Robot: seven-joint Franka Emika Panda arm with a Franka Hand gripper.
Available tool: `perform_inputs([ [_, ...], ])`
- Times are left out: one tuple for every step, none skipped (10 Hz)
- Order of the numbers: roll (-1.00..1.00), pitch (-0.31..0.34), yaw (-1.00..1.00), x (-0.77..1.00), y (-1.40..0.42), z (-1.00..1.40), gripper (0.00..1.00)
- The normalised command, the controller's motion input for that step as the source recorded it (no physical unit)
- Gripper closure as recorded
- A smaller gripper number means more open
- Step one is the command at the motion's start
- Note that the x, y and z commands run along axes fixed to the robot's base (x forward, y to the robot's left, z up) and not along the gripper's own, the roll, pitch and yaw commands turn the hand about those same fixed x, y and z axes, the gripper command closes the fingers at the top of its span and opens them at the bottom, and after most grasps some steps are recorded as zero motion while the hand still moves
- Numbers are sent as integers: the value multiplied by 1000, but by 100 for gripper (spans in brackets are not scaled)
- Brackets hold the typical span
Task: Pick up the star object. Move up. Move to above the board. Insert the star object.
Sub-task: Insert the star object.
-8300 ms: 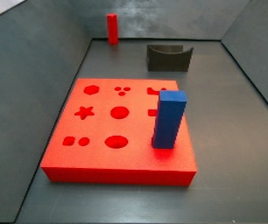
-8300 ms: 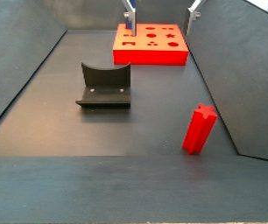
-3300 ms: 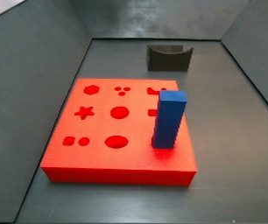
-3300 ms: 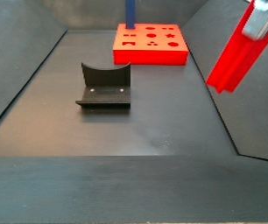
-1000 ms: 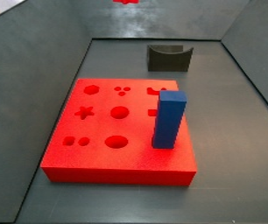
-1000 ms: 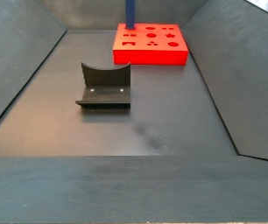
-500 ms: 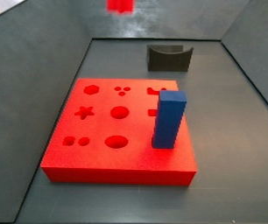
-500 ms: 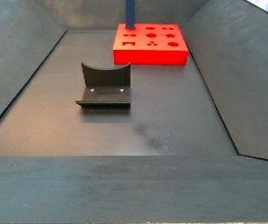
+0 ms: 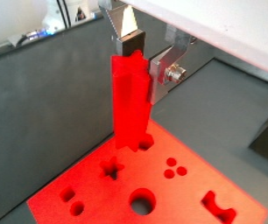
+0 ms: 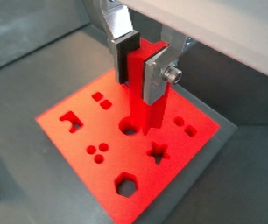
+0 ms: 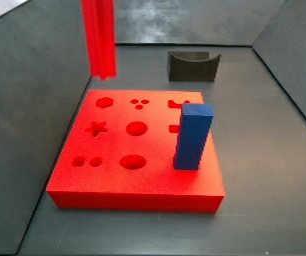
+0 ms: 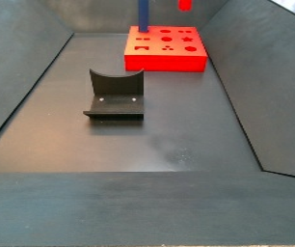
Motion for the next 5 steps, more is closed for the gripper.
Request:
perform_inputs([
  [0,-109,0,0,-94,-529,100],
  [0,-39,0,80,-17,-611,100],
  [136,-9,0,0,-26,-840,100],
  [201,-6,3,0,-34,-914,100],
  [201,-21,0,-31,-74,-891,100],
])
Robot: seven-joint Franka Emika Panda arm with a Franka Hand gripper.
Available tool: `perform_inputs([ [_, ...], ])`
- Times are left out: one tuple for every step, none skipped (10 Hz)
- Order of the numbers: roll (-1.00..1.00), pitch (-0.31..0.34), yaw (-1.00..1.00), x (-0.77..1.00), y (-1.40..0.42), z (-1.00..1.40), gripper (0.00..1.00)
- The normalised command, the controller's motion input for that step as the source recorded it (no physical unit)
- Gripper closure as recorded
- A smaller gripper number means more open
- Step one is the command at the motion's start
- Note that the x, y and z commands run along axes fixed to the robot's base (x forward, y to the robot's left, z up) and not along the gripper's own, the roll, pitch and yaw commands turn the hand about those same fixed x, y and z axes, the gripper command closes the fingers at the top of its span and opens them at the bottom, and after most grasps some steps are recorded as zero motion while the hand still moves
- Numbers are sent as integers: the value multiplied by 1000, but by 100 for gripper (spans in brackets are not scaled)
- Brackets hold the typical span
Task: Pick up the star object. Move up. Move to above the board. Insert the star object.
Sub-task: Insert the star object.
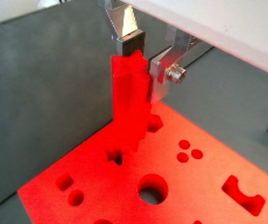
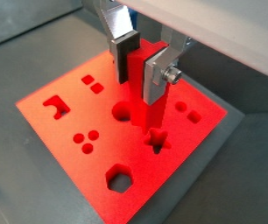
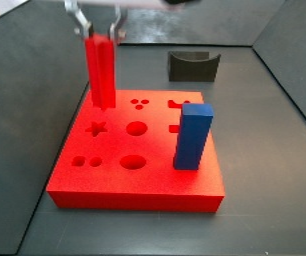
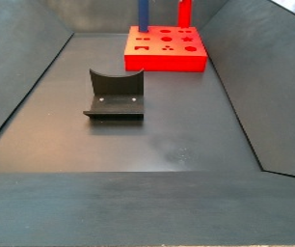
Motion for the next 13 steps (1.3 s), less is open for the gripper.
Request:
perform_inputs([
  [200,-50,0,-60,-134,-846,100],
  [174,-66,0,-54,-200,-809,100],
  [150,-80,0,-14,-240,-743,100],
  [157,-80,0,0,-246,-711,100],
  [196,-61,0,-49,-211,-700,100],
  [227,-63,106,-397,14,-723,100],
  [94,-23,197,-474,157,-363,100],
  [-3,-4,0,0,0,0,100],
  [0,-11,0,3,-43,-117,100],
  [3,21,0,317,-6,-274,100],
  [3,36,0,474,-51,-291,100],
  [0,26,0,583,0,-306,100],
  [0,0,0,483,0,-343,100],
])
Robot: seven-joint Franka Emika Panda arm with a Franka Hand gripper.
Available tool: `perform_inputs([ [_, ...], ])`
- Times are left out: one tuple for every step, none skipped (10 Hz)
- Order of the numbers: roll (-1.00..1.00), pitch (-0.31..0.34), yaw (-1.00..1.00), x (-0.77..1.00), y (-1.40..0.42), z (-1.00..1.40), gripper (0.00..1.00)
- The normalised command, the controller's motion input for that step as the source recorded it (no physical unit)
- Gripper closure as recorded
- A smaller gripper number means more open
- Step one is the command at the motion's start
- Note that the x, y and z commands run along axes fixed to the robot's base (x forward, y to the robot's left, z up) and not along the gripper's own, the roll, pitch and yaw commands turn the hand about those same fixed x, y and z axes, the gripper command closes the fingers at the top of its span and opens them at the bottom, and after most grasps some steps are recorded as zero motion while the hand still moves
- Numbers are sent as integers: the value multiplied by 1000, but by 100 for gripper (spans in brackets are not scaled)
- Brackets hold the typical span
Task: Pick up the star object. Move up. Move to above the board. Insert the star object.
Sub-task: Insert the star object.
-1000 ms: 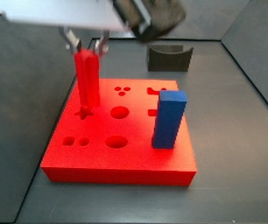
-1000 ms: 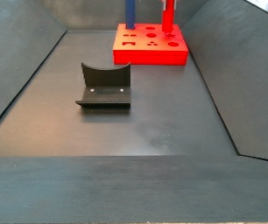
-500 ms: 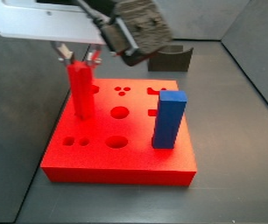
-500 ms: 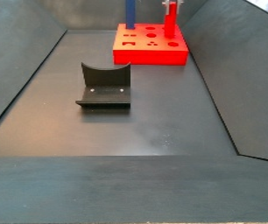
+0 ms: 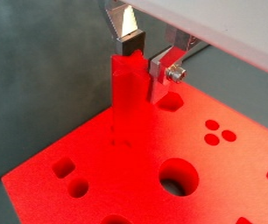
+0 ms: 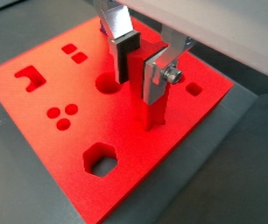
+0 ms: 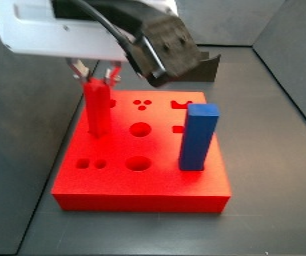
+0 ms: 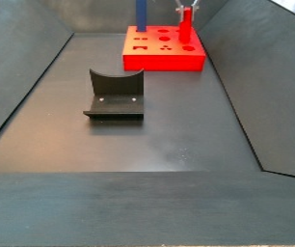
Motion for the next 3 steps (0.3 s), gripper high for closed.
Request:
perform_inputs([
  [46,-213,0,-26,0,-783,100],
  [93,-240,0,-171,0,-763,100],
  [0,0,0,0,0,0,100],
])
